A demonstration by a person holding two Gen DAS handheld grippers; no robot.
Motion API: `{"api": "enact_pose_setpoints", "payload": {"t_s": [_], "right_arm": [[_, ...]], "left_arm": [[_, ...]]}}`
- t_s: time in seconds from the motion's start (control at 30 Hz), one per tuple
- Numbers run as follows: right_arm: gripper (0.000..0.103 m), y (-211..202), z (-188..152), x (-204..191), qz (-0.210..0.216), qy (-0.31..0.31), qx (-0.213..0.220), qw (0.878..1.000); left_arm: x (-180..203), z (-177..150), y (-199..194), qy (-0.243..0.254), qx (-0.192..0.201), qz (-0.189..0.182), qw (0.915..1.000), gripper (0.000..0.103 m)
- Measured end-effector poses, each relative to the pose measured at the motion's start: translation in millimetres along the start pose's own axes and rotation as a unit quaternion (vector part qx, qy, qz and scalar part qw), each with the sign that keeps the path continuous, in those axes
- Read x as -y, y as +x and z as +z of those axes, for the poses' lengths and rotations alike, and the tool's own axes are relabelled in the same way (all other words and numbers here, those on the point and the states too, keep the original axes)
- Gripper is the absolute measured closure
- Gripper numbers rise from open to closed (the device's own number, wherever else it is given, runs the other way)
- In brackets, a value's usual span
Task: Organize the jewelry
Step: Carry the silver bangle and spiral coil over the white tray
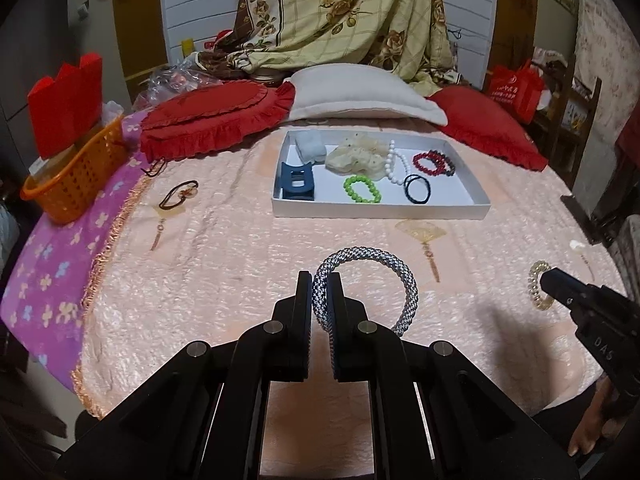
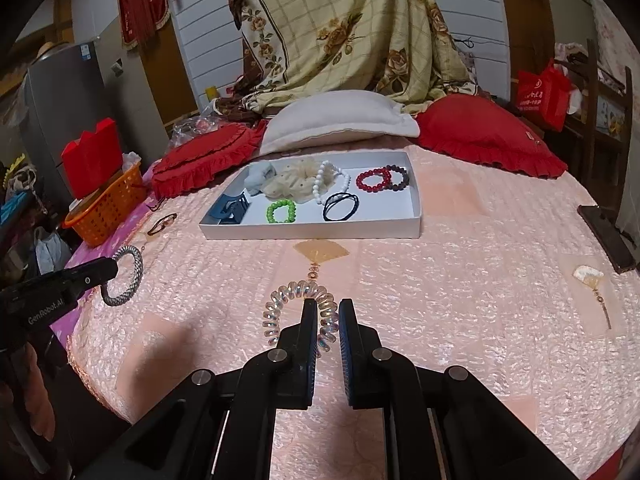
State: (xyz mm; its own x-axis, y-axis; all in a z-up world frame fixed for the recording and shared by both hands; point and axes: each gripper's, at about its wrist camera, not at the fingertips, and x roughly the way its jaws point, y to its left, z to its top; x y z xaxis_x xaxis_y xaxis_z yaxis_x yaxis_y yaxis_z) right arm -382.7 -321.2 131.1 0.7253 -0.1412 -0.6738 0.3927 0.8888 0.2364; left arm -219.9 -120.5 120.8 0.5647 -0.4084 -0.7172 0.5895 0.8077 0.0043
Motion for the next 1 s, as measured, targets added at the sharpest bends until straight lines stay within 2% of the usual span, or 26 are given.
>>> {"api": "enact_pose_setpoints", "payload": {"t_s": [0.23, 0.6, 0.83, 1.0], "right_arm": [[0.093, 14.3, -2.8, 5.5, 0.007, 0.01, -0.013, 1.0], [0.093, 38.6, -4.5, 23.6, 0.025, 0.041, -0.037, 0.998], [0.093, 46.6, 12.3, 27.5, 0.032, 0.045, -0.032, 0.998], [0.093, 52.9, 19.0, 24.1, 0.041, 0.044, -0.03, 0.998]], "left_arm": [[4.0, -2.5, 13.8, 0.008, -0.021, 0.012, 0.9997, 0.097], [14.4, -3.9, 39.9, 0.016, -0.056, 0.001, 0.9983, 0.097], [7.3, 3.1, 45.9, 0.012, -0.056, -0.009, 0.9983, 0.097], [2.2, 7.3, 45.4, 0.022, -0.045, 0.019, 0.9986, 0.097]]}}
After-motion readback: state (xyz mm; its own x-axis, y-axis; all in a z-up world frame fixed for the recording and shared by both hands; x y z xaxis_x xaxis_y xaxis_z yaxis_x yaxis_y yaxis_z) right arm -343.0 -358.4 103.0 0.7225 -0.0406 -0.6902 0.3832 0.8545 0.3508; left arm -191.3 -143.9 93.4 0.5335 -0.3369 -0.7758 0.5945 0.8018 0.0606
